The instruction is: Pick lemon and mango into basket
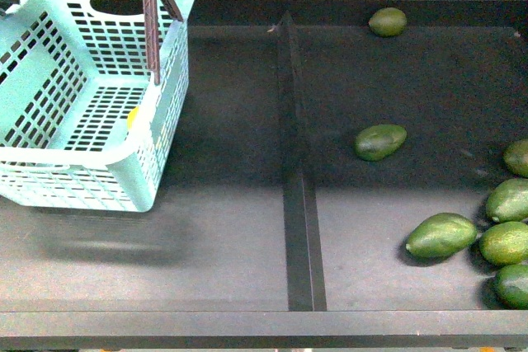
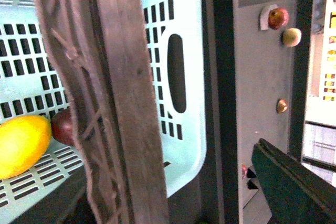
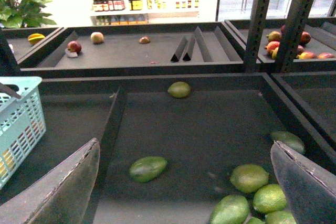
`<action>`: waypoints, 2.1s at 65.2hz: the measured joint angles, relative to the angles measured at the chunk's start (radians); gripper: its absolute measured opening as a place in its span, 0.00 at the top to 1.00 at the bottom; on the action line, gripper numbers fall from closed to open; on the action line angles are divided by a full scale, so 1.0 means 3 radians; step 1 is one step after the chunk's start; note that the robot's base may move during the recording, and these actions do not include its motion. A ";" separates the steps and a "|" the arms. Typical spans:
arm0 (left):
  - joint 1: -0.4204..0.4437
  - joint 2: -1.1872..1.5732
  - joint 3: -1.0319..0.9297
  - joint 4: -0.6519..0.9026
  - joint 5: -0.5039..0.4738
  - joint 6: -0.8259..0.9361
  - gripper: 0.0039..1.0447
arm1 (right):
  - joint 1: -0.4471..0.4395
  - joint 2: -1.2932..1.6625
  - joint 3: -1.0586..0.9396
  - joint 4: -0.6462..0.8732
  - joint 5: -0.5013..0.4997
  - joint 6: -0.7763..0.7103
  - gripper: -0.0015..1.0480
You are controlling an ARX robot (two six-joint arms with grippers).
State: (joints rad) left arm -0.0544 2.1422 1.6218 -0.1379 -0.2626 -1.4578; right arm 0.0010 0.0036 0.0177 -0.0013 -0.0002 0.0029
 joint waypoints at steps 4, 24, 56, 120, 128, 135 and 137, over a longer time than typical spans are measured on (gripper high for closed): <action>0.0003 -0.0156 -0.0141 -0.0085 -0.0141 0.0070 0.05 | 0.0000 0.0000 0.0000 0.0000 0.0000 0.0000 0.08; -0.0103 -0.1216 -0.2102 0.2218 0.0581 0.2717 0.31 | 0.0000 0.0000 0.0000 0.0000 0.0003 0.0000 0.08; 0.0172 -0.2688 -0.4395 0.3871 0.0870 0.4798 0.97 | 0.0000 0.0000 0.0000 0.0000 0.0000 0.0000 0.08; 0.0173 -0.5498 -0.5355 0.2082 0.0876 0.4822 0.97 | 0.0000 0.0000 0.0000 0.0000 0.0000 0.0000 0.08; 0.0173 -0.5763 -0.5356 0.1829 0.0876 0.4822 0.97 | 0.0000 0.0000 0.0000 0.0000 0.0000 0.0000 0.08; 0.0173 -0.5975 -0.5356 0.1625 0.0875 0.4822 0.97 | 0.0000 0.0000 0.0000 0.0000 0.0000 0.0000 0.08; 0.0173 -0.6030 -0.5356 0.1570 0.0876 0.4822 0.97 | 0.0000 0.0000 0.0000 0.0000 0.0000 0.0000 0.08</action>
State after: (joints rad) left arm -0.0025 0.3332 0.0151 0.3332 0.0002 -0.0113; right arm 0.0010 0.0036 0.0177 -0.0013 -0.0002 0.0029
